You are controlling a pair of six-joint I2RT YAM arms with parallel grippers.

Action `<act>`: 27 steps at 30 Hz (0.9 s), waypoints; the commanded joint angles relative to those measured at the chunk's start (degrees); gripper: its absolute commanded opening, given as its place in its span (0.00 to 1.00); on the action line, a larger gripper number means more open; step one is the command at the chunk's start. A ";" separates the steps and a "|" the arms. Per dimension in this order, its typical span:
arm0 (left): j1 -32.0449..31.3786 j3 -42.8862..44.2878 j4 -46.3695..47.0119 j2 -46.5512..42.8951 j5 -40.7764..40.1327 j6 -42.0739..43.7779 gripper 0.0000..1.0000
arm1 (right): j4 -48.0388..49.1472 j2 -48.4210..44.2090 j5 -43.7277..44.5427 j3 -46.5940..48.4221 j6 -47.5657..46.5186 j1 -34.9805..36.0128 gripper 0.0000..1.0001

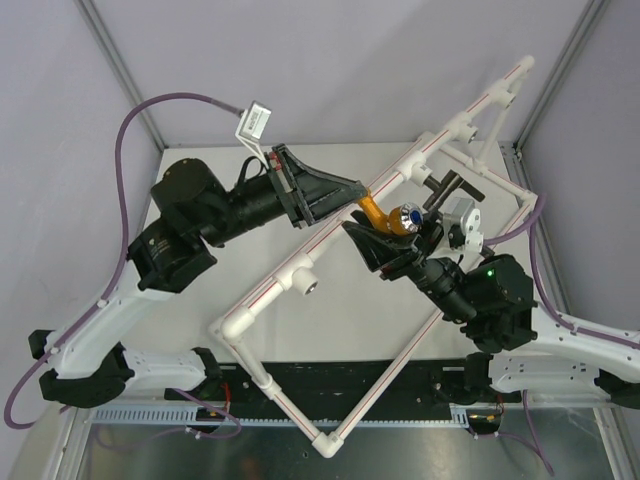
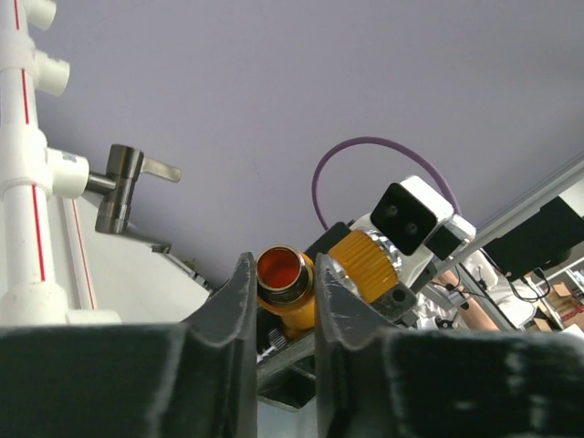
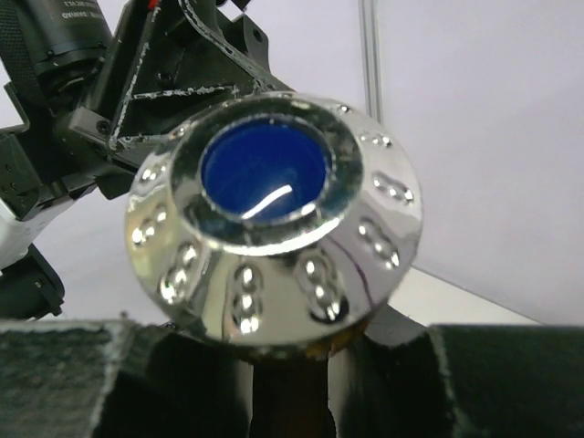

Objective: Install the water faucets
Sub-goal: Adjust the water faucet.

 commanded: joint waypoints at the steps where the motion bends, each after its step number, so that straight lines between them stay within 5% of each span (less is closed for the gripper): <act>1: -0.97 -0.50 0.46 1.07 3.71 0.35 0.07 | 1.89 0.38 -1.24 2.56 0.58 -0.23 0.00; 4: -1.01 -0.78 0.47 0.82 3.78 0.37 0.01 | 1.41 0.31 -0.77 2.54 0.50 -0.17 0.00; 16: -1.03 -3.74 2.90 -3.97 -7.26 0.66 0.00 | -4.87 -2.70 3.15 2.35 -5.13 0.47 0.67; 27: -0.23 -9.82 11.39 -8.40 -13.23 -2.23 0.00 | 4.10 -6.20 3.71 -4.12 -9.88 2.01 0.77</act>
